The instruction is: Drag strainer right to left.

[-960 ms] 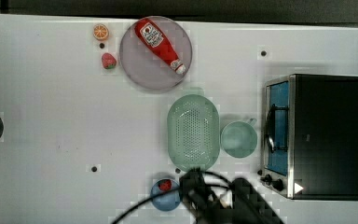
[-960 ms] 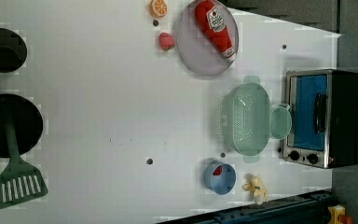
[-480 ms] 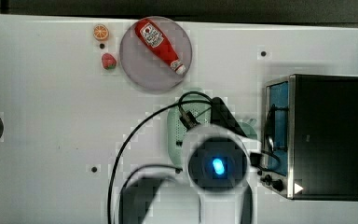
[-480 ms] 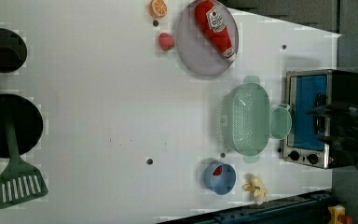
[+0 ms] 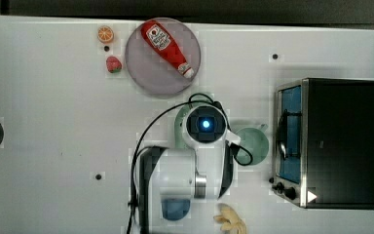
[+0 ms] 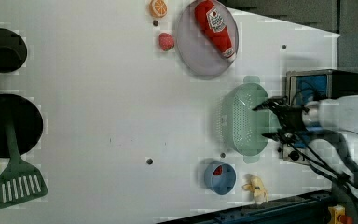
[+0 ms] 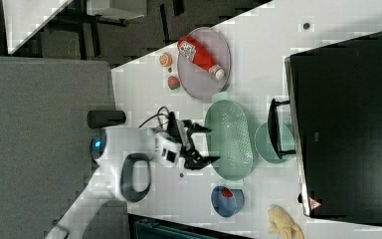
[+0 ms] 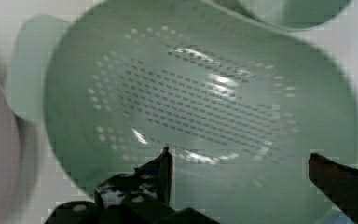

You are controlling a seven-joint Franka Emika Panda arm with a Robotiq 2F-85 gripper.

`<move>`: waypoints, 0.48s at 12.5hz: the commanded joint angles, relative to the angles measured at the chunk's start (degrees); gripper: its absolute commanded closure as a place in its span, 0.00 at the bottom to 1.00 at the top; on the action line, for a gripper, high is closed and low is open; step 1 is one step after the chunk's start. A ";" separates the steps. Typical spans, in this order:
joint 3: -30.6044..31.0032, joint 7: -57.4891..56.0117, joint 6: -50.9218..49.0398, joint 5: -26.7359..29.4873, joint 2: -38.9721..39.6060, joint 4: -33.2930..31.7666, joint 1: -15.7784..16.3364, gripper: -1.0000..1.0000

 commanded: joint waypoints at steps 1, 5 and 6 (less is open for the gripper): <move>-0.39 11.53 8.86 -0.52 4.09 0.30 0.73 0.00; 0.93 15.53 16.65 -0.49 11.55 0.21 1.92 0.00; 0.95 16.15 16.99 -0.47 12.82 0.20 2.22 0.00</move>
